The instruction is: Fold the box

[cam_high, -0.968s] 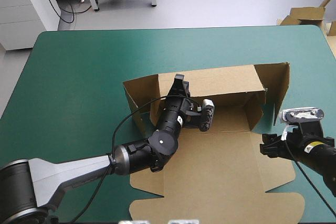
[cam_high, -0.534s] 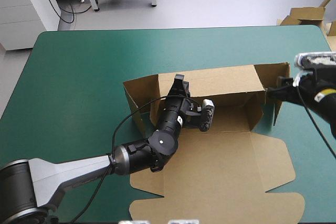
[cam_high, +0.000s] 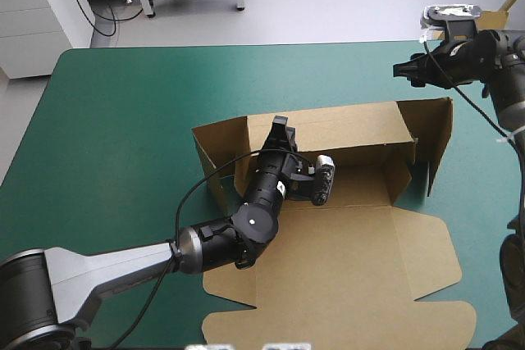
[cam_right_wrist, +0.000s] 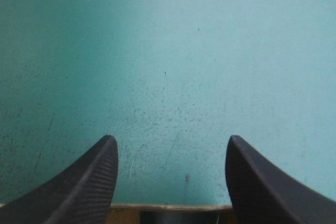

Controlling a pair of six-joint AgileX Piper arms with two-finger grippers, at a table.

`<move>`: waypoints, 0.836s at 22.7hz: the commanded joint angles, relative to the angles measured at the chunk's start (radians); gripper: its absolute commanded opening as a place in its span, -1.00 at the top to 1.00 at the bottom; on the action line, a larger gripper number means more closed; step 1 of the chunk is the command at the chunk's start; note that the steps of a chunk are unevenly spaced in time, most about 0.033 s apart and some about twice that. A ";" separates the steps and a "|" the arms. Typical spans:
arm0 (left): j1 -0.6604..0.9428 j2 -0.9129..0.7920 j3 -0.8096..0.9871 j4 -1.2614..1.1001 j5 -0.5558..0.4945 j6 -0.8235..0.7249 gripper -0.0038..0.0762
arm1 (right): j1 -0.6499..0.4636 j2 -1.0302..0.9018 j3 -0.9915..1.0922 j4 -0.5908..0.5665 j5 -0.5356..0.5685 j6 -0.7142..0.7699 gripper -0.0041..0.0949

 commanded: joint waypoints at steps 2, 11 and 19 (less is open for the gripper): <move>-0.013 -0.021 -0.013 -0.010 -0.039 -0.004 0.92 | -0.008 0.034 -0.063 -0.007 -0.014 -0.008 -0.20; -0.013 -0.021 -0.013 -0.012 -0.036 -0.007 0.92 | -0.011 0.091 -0.063 -0.089 0.061 -0.005 -0.20; -0.013 -0.021 -0.013 -0.018 -0.035 -0.094 0.92 | -0.011 0.098 -0.063 -0.082 0.187 0.007 -0.20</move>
